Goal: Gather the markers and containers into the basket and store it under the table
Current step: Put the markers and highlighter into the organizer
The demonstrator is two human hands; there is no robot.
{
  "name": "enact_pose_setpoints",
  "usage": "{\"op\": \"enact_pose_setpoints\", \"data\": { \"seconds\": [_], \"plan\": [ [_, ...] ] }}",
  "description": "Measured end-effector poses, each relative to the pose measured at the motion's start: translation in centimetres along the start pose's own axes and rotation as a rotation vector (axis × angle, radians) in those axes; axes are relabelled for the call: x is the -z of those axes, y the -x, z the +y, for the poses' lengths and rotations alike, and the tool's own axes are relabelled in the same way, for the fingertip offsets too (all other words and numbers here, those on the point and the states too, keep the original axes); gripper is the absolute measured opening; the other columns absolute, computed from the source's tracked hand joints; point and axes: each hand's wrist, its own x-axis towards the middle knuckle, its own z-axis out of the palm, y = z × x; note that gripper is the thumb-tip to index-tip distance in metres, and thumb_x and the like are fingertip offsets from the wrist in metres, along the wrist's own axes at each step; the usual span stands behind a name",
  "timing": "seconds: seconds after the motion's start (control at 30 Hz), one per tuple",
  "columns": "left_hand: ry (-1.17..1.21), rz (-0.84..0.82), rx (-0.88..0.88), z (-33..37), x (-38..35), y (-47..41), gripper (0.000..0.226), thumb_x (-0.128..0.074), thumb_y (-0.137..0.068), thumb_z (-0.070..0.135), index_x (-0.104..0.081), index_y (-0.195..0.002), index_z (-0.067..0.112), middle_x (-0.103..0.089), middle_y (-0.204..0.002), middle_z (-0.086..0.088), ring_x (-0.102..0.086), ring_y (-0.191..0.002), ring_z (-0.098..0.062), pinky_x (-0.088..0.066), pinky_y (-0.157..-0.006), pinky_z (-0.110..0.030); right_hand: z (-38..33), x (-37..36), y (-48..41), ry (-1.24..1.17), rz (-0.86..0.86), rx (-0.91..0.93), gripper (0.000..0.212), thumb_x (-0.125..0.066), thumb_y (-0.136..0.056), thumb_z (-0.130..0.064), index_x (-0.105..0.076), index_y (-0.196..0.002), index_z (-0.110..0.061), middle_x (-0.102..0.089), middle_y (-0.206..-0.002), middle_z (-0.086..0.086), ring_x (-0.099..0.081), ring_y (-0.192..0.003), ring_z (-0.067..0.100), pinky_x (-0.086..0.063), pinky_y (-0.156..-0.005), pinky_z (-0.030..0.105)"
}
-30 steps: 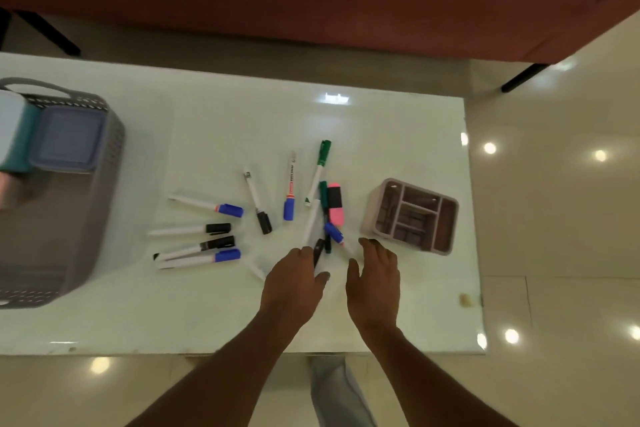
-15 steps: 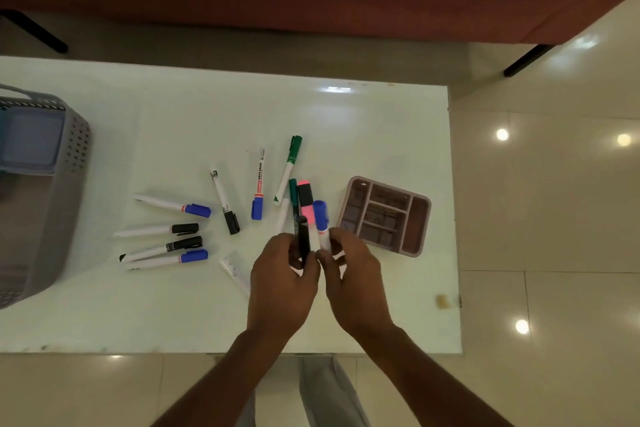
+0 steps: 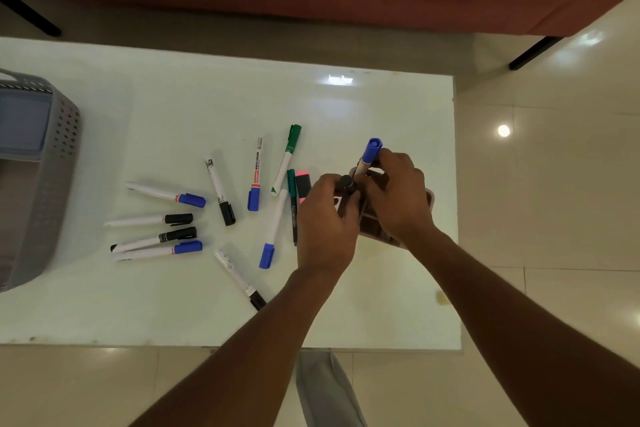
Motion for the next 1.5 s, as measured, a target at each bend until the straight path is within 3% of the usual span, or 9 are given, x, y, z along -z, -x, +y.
{"op": "enact_pose_setpoints", "data": {
  "seconds": [0.07, 0.17, 0.33, 0.5, 0.57, 0.73, 0.97, 1.3, 1.5],
  "plan": [
    [-0.064, 0.001, 0.003, -0.5, -0.4, -0.1, 0.022, -0.063, -0.091, 0.028, -0.061, -0.108, 0.015, -0.069, -0.101, 0.001, -0.063, -0.092, -0.013, -0.055, -0.084, -0.029, 0.2, 0.0, -0.1, 0.004, 0.008, 0.002, 0.023, -0.06, -0.093, -0.021, -0.059, -0.115, -0.022, -0.057, -0.122, 0.0, -0.052, -0.106, 0.012, -0.03, -0.082, 0.008],
    [-0.097, -0.003, 0.007, -0.9, -0.6, 0.0, 0.022, -0.062, -0.092, 0.03, -0.061, -0.109, 0.016, -0.068, -0.1, 0.002, -0.059, -0.092, -0.011, -0.05, -0.082, -0.025, 0.4, 0.2, -0.3, -0.03, 0.01, -0.04, 0.033, -0.063, -0.092, -0.024, -0.058, -0.124, -0.02, -0.055, -0.131, 0.0, -0.05, -0.119, 0.016, -0.033, -0.095, 0.022],
    [-0.096, -0.018, -0.05, -0.9, -0.3, 0.8, 0.018, -0.063, -0.092, 0.025, -0.063, -0.107, 0.015, -0.069, -0.098, 0.002, -0.057, -0.089, -0.009, -0.041, -0.078, -0.014, 1.5, 0.7, -0.2, -0.053, 0.017, 0.041, 0.028, -0.064, -0.09, -0.024, -0.06, -0.117, -0.031, -0.06, -0.123, -0.011, -0.05, -0.111, 0.006, -0.041, -0.098, 0.029],
    [-0.093, -0.027, -0.071, -1.2, -0.5, 1.0, 0.019, -0.063, -0.092, 0.027, -0.064, -0.108, 0.016, -0.069, -0.099, 0.004, -0.055, -0.09, -0.006, -0.036, -0.079, -0.007, 1.5, 1.7, 1.8, -0.102, 0.133, 0.16, 0.029, -0.06, -0.084, -0.014, -0.062, -0.111, -0.024, -0.064, -0.111, -0.005, -0.057, -0.091, -0.003, -0.045, -0.082, 0.008],
    [-0.095, -0.019, -0.094, -1.3, -0.6, 0.9, 0.017, -0.063, -0.092, 0.023, -0.065, -0.106, 0.014, -0.07, -0.096, 0.001, -0.054, -0.087, -0.007, -0.034, -0.078, -0.007, 1.2, 1.6, 2.7, -0.109, 0.043, 0.233, 0.032, -0.064, -0.081, -0.019, -0.061, -0.112, -0.027, -0.065, -0.106, -0.01, -0.06, -0.093, 0.0, -0.048, -0.085, 0.018],
    [-0.091, -0.015, -0.12, -1.4, -1.2, 0.3, 0.019, -0.062, -0.092, 0.017, -0.064, -0.11, 0.012, -0.068, -0.101, -0.001, -0.054, -0.091, -0.008, -0.047, -0.084, -0.021, 0.9, 0.7, 2.5, -0.091, 0.018, 0.239, 0.02, -0.066, -0.09, -0.017, -0.067, -0.11, -0.019, -0.07, -0.102, -0.004, -0.063, -0.086, 0.007, -0.048, -0.081, 0.016],
    [-0.12, -0.089, -0.052, -3.0, -1.1, -0.3, 0.041, -0.057, -0.095, 0.022, -0.047, -0.134, 0.016, -0.054, -0.13, 0.0, -0.059, -0.105, -0.017, -0.058, -0.085, -0.041, 0.5, 0.8, 0.4, -0.084, 0.018, 0.076, 0.023, -0.068, -0.089, -0.02, -0.062, -0.111, -0.018, -0.072, -0.099, -0.001, -0.068, -0.089, 0.017, -0.054, -0.087, 0.031],
    [-0.132, -0.256, -0.233, -1.2, -0.4, -3.1, 0.063, -0.048, -0.089, 0.0, -0.035, -0.148, 0.015, -0.051, -0.139, -0.006, -0.045, -0.128, -0.023, -0.038, -0.107, -0.03, 0.3, 1.5, 0.8, -0.002, 0.015, 0.16, 0.032, -0.067, -0.087, -0.012, -0.054, -0.115, -0.017, -0.069, -0.106, -0.002, -0.067, -0.092, 0.016, -0.056, -0.084, 0.035],
    [-0.155, -0.259, -0.241, -0.3, 0.3, -4.7, 0.035, -0.046, -0.099, 0.012, -0.056, -0.133, 0.013, -0.064, -0.114, -0.011, -0.054, -0.11, -0.022, -0.042, -0.096, -0.028, 0.0, 0.8, 1.2, -0.048, 0.085, 0.11, 0.025, -0.067, -0.087, -0.012, -0.056, -0.109, -0.013, -0.069, -0.098, -0.001, -0.064, -0.086, 0.016, -0.051, -0.078, 0.025]
  ]
}}
